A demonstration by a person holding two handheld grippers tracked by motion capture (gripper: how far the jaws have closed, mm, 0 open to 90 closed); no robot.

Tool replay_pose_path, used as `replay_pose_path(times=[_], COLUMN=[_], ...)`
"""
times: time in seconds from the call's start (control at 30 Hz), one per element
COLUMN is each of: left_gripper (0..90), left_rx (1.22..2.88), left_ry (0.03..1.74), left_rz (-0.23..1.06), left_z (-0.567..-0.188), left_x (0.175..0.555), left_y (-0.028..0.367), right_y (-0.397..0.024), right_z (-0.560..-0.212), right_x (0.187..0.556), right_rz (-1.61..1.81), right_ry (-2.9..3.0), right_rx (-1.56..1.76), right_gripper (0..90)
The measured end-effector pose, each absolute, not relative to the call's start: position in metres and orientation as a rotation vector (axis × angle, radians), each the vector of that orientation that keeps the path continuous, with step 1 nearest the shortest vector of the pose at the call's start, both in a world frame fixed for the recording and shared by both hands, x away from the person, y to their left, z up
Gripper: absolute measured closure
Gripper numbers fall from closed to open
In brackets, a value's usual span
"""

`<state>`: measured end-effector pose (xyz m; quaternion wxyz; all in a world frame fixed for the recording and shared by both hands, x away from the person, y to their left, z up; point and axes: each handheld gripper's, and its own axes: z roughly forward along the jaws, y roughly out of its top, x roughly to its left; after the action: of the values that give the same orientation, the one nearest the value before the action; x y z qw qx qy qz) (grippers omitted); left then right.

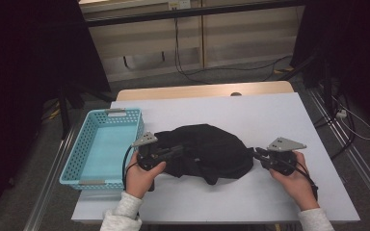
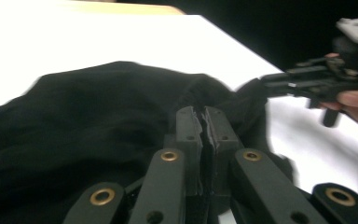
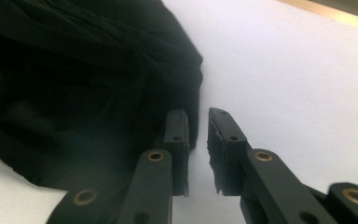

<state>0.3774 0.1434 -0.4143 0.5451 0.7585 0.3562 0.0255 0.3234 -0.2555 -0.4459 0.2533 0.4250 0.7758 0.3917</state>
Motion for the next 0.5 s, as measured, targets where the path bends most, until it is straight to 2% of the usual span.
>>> replay_pose_path(times=[0.13,0.27,0.33,0.5], left_gripper=[85.9,85.7,85.6,85.5], left_rx=[1.797,1.794,1.794,1.793], left_ry=[0.890,0.915,0.918,0.923], left_rz=[0.086,0.091,0.093,0.097], left_z=[-0.424,-0.428,-0.430,-0.431], left_x=[0.384,0.387,0.387,0.388], left_y=[0.150,0.154,0.155,0.156], right_y=[-0.248,-0.245,-0.245,-0.240], right_z=[-0.449,-0.449,-0.449,-0.450], right_x=[0.327,0.328,0.328,0.331], right_rz=[1.052,1.053,1.071,1.060], right_ry=[2.138,2.142,2.143,2.159], right_rx=[1.132,1.123,1.118,1.095], right_gripper=[72.8,65.2,58.3,50.7])
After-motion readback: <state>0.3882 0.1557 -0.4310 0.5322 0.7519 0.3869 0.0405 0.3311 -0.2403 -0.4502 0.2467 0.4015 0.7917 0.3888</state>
